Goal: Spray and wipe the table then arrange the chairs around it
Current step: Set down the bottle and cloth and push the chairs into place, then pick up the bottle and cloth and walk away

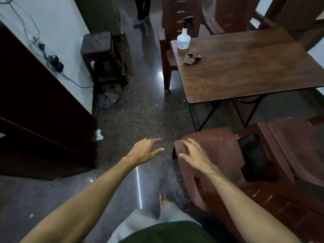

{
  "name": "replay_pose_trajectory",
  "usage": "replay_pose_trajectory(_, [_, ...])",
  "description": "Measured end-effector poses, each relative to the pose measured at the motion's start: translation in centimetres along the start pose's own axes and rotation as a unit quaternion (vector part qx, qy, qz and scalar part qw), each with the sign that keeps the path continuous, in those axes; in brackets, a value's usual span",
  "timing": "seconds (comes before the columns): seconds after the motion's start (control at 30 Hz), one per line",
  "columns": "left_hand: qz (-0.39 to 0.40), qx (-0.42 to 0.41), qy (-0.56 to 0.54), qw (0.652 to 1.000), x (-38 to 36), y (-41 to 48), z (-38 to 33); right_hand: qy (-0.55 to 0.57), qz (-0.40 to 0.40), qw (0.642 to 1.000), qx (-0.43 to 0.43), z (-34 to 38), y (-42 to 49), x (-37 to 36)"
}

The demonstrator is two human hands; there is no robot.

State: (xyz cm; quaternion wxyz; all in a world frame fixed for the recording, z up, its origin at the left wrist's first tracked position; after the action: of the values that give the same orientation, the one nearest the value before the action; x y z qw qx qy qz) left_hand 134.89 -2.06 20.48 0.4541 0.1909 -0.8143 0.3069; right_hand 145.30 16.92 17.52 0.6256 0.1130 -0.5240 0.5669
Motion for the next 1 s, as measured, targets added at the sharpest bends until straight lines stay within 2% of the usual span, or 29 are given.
replay_pose_trajectory(0.33, [0.035, -0.100, 0.026, 0.994, 8.6, 13.9, 9.7, 0.045, -0.064, 0.994, -0.082, 6.9, 12.4, 3.1])
replay_pose_trajectory(0.57, [0.092, -0.199, 0.049, 0.974, 15.2, 23.7, 15.2, 0.130, -0.110, 0.971, -0.168, 12.3, 19.9, 5.5])
replay_pose_trajectory(0.73, [0.119, -0.253, 0.068, 0.958, 19.1, 30.4, 17.2, 0.164, -0.136, 0.954, -0.212, 15.0, 24.9, 7.2])
replay_pose_trajectory(1.0, [0.149, -0.320, 0.096, 0.931, 23.4, 42.3, 17.6, 0.193, -0.215, 0.917, -0.275, 15.6, 33.9, 10.8])
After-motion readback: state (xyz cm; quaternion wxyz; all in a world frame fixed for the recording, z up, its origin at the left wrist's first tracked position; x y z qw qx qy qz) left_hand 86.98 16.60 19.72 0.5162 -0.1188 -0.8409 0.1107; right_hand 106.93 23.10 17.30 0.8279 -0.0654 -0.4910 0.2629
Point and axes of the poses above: each hand's wrist, its own y-axis towards the middle knuckle, its own x-axis out of the back of the hand, z = x × y, the point moved 7 cm from there along y, towards the middle knuckle, and after that the axes turned 6 degrees about -x, right-handed, at the moved point
